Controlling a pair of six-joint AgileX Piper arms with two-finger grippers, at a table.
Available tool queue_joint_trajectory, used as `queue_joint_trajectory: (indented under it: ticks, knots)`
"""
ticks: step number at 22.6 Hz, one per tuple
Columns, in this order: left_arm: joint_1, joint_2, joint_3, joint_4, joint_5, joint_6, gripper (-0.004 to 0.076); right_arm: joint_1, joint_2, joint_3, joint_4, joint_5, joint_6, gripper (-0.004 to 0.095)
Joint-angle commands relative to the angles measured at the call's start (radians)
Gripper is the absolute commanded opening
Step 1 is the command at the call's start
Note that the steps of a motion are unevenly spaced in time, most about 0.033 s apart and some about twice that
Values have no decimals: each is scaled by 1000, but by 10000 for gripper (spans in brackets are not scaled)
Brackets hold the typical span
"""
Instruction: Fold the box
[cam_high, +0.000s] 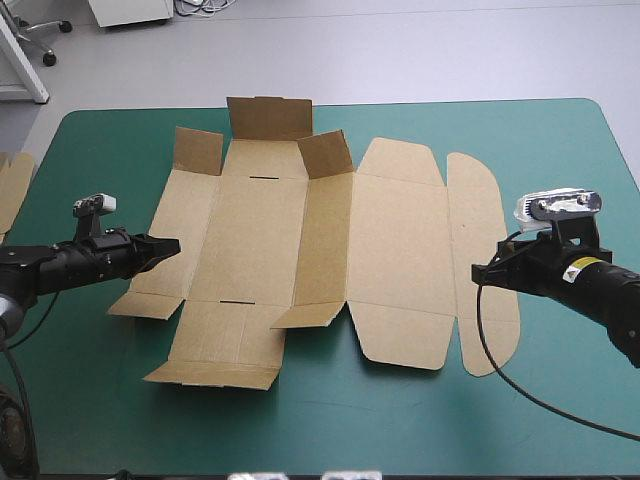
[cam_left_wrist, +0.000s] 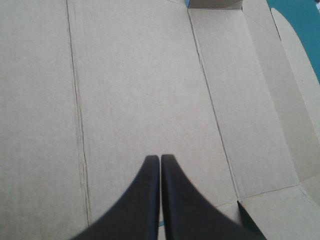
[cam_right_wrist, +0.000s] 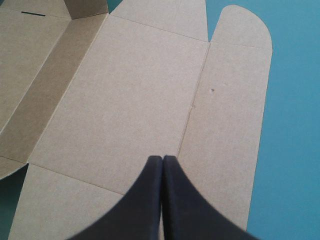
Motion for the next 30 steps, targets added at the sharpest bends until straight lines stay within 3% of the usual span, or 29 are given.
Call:
queue_joint_trajectory:
  ticks: [1, 10, 15, 19, 21, 26, 30]
  knots:
    - [2, -36, -30, -61, 26, -8, 2, -9, -10, -33, 11, -55, -9, -33]
    - [2, -36, -30, -41, 40, -56, 3, -9, -10, -33, 11, -55, -9, -34]
    - [106, -36, -142, -52, 100, -98, 78, -9, -10, -33, 11, -57, -9, -34]
    - [154, -22, -181, -7, 92, -107, 85, -9, -10, -33, 11, -57, -9, -34]
    - [163, 5, -181, 1, 97, -107, 136, -9, -10, -33, 11, -57, -9, -34]
    - [165, 74, -181, 35, 60, -107, 426, -9, -10, -33, 11, -57, -9, -34]
    - [204, 142, -181, 34, 64, -114, 461, -9, -10, -33, 11, -46, -9, -34]
